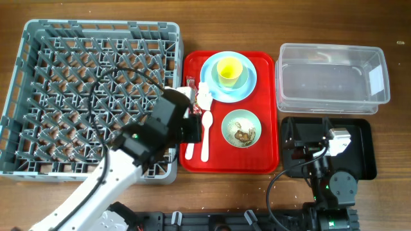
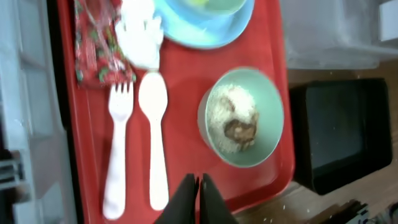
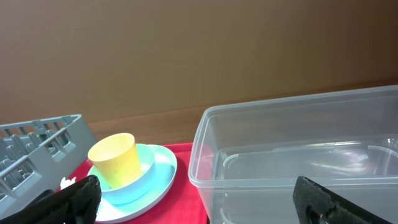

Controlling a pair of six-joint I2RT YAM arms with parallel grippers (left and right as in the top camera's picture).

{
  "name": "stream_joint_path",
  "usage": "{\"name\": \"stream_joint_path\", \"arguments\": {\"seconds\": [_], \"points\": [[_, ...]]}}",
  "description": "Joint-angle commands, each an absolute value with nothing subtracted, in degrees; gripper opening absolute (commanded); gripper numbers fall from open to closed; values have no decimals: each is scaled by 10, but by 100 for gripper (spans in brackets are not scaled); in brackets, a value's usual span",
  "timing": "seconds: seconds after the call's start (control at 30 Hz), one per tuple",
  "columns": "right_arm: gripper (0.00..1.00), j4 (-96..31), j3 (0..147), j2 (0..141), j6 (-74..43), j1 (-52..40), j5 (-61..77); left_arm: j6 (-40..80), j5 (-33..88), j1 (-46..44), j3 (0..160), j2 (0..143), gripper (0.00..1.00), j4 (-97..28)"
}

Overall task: Sort waste into correct bins and load items into the dishwasher rack
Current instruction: 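Grasp the white spoon on the red tray with the left gripper, then carry the spoon left and insert it upright into the rack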

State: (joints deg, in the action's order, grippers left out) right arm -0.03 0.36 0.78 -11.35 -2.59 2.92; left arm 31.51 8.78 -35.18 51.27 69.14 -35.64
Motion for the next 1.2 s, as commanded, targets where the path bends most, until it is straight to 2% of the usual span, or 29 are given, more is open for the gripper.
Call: {"name": "stream_joint_path", "arguments": {"seconds": [0.0, 0.1, 0.2, 0.27, 0.73, 0.93, 0.97, 1.0, 1.03, 1.17], "points": [[100, 1, 3, 4, -120, -27, 22, 337, 73, -393, 512, 754, 6, -355], [100, 1, 3, 4, -120, -27, 22, 337, 22, -425, 512, 820, 16, -338], [100, 1, 3, 4, -120, -27, 22, 337, 0, -428, 512, 856, 20, -327], [100, 1, 3, 4, -120, -27, 22, 337, 1, -428, 512, 879, 16, -313], [100, 1, 3, 4, -120, -27, 22, 337, -53, -428, 512, 973, 17, -247], [100, 1, 3, 4, -120, -27, 22, 337, -52, -429, 512, 1021, 20, -228], [100, 1, 3, 4, -120, -27, 22, 337, -52, -429, 512, 1022, 20, -227], [100, 1, 3, 4, -120, -27, 22, 337, -52, -429, 512, 1022, 10, -226], [100, 1, 3, 4, -120, -27, 22, 337, -52, -429, 512, 1022, 5, -222], [100, 1, 3, 4, -120, -27, 22, 332, -60, -429, 523, 982, 5, -212]]}}
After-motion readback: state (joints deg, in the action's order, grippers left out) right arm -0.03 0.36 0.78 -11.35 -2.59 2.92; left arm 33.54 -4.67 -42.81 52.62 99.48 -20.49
